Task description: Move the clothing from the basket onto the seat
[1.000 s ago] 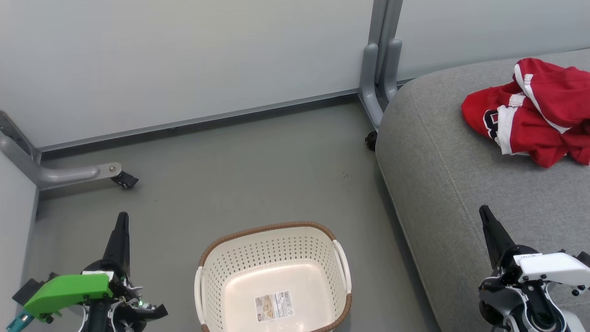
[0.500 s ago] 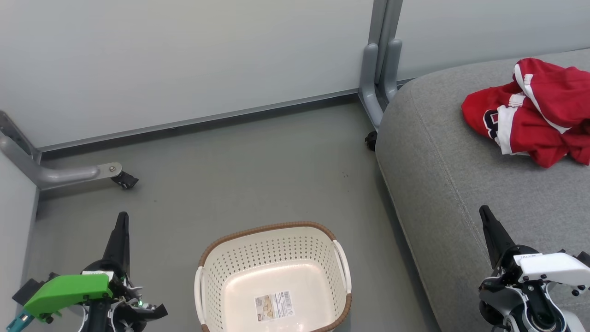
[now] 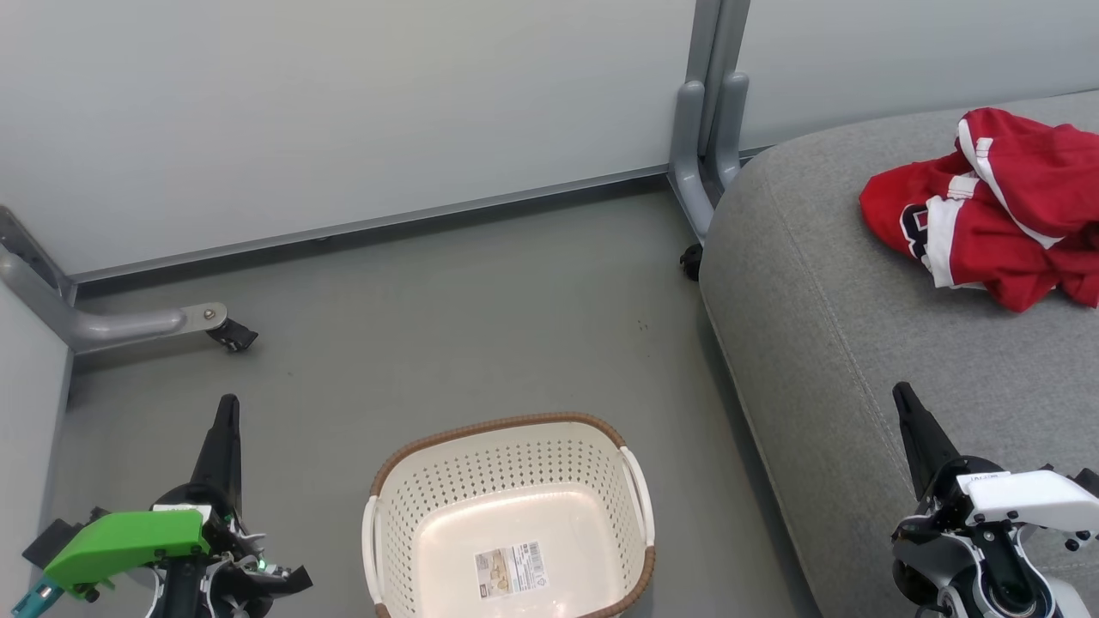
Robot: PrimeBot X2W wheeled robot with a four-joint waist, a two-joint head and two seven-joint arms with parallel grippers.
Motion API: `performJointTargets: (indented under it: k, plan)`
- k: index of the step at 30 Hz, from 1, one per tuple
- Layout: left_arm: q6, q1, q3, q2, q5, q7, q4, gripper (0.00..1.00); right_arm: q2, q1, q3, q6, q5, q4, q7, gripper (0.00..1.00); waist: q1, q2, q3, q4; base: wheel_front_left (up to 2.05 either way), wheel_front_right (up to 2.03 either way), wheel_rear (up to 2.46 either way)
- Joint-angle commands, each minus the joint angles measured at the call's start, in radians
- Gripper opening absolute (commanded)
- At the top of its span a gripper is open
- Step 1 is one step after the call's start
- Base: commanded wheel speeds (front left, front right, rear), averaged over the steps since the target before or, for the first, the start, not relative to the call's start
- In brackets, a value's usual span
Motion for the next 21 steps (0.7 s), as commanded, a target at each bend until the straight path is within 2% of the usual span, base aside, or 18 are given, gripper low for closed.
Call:
performJointTargets:
  k: [1, 21]
  plan:
    - [-0.004, -0.011, 0.003, 0.001, -0.001, 0.004, 0.001, 0.00, -0.005, -0.008, -0.003, 0.000, 0.003, 0.003, 0.003, 0.00, 0.0000, 0.0000, 0.000, 0.000, 0.00, 0.00, 0.00]
    - [-0.004, -0.011, 0.004, 0.000, 0.000, 0.005, 0.001, 0.00, -0.004, -0.008, -0.004, 0.000, 0.003, 0.002, 0.004, 0.00, 0.0000, 0.0000, 0.000, 0.000, 0.00, 0.00, 0.00]
